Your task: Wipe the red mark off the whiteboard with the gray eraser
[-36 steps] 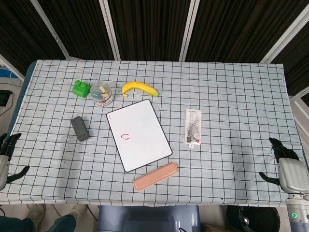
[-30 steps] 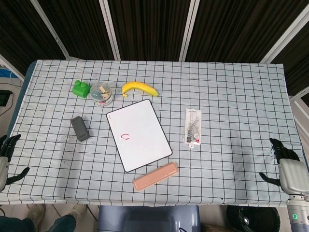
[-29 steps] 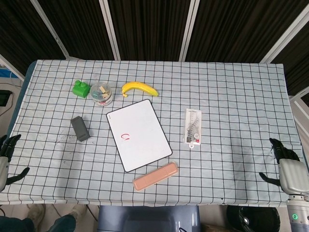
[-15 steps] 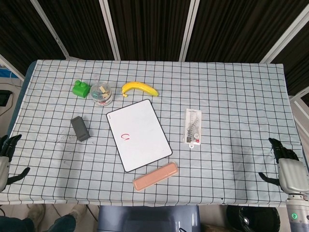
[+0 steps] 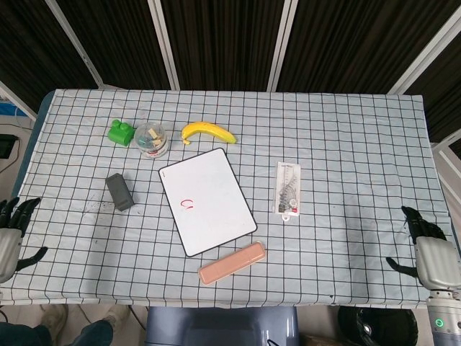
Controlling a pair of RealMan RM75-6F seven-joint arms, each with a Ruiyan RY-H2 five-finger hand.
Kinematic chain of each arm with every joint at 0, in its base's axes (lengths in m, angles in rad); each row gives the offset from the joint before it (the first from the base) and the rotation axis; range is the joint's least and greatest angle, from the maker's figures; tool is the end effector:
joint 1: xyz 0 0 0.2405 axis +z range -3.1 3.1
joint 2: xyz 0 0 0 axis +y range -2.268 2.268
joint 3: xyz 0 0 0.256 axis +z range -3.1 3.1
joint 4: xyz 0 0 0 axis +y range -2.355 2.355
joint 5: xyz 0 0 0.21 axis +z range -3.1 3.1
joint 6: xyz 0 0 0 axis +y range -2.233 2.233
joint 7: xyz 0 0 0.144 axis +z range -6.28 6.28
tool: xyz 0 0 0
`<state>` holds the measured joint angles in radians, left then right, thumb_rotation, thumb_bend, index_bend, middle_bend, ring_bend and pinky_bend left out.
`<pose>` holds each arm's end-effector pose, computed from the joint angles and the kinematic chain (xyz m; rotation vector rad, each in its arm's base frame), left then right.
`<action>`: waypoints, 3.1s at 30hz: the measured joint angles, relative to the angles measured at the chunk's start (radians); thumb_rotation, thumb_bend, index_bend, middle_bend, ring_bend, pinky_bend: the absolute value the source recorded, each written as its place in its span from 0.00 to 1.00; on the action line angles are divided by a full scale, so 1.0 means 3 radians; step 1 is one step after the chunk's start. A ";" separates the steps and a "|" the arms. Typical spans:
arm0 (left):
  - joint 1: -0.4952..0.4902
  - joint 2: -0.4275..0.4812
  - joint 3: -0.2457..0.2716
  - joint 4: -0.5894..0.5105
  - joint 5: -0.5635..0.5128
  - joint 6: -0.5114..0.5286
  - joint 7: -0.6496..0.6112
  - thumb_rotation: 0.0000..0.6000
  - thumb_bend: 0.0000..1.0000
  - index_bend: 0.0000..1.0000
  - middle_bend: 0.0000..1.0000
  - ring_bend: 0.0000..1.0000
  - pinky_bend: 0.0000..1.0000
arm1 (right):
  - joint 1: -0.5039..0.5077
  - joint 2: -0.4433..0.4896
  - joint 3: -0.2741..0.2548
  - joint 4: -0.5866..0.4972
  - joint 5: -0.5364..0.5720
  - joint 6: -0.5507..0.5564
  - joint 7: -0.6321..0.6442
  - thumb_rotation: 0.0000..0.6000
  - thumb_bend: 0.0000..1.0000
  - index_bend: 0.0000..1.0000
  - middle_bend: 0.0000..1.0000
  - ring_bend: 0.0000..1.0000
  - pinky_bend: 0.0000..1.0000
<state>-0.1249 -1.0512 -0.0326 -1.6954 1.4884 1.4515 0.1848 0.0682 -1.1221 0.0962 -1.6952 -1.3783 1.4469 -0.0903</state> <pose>-0.2970 0.1883 0.1666 -1.4828 -0.7861 -0.7747 -0.3111 -0.1833 0.1574 1.2820 -0.9649 0.8400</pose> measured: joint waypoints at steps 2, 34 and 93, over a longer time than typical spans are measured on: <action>-0.0107 0.0024 -0.0034 0.0013 0.0020 -0.0115 0.0077 1.00 0.13 0.05 0.12 0.00 0.02 | 0.0000 0.0000 -0.0004 0.0000 -0.0008 0.0001 -0.0004 1.00 0.05 0.07 0.13 0.21 0.21; -0.1731 -0.0527 -0.0124 0.1460 0.0204 -0.2057 -0.0277 1.00 0.07 0.05 0.08 0.00 0.01 | 0.0032 -0.0004 0.0028 -0.0046 0.0170 -0.0112 -0.0044 1.00 0.05 0.09 0.13 0.21 0.21; -0.2064 -0.1317 0.0176 0.2539 0.0313 -0.2005 -0.0567 1.00 0.08 0.34 0.32 0.09 0.07 | 0.0038 0.0010 0.0075 -0.0095 0.0364 -0.0168 -0.0056 1.00 0.05 0.10 0.13 0.21 0.21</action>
<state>-0.7440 -1.4464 0.0203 -0.9338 1.5824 0.8501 0.0147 0.0797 -1.1190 0.1188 -1.7235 -1.2691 1.3966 -0.1072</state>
